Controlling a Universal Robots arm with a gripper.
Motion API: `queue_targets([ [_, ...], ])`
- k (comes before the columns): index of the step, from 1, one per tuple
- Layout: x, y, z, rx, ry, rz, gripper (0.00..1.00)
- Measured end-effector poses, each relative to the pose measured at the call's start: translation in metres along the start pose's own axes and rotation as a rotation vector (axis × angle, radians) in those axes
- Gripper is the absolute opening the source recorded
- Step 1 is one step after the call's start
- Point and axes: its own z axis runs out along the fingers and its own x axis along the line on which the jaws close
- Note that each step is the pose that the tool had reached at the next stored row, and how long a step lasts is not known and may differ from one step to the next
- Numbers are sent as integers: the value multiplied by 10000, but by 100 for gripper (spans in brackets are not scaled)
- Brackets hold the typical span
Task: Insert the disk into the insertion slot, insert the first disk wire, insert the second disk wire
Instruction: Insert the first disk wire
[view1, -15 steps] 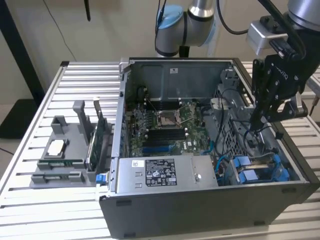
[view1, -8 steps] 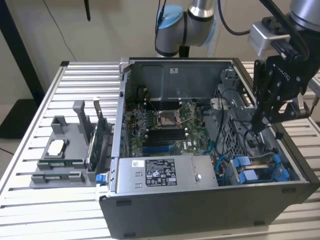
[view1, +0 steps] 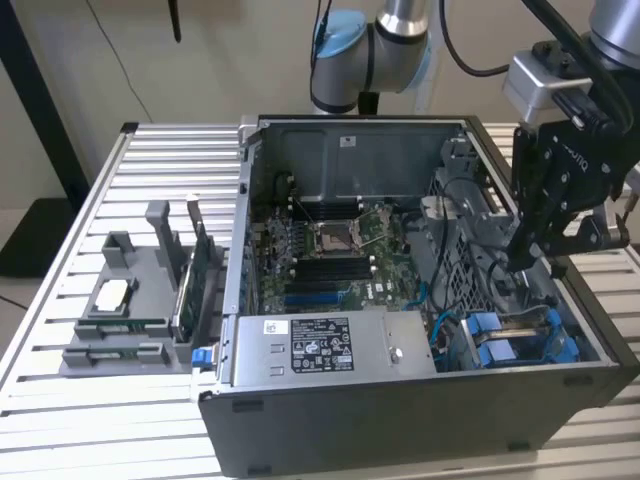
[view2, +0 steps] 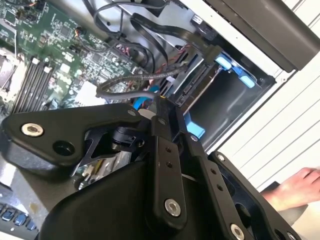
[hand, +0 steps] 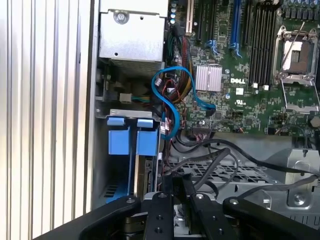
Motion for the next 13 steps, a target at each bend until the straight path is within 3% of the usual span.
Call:
queue_targets([
  [9,165,-12,4,-97,-1,23,19],
  [13,180,-13,5,-105,-3,24,19],
])
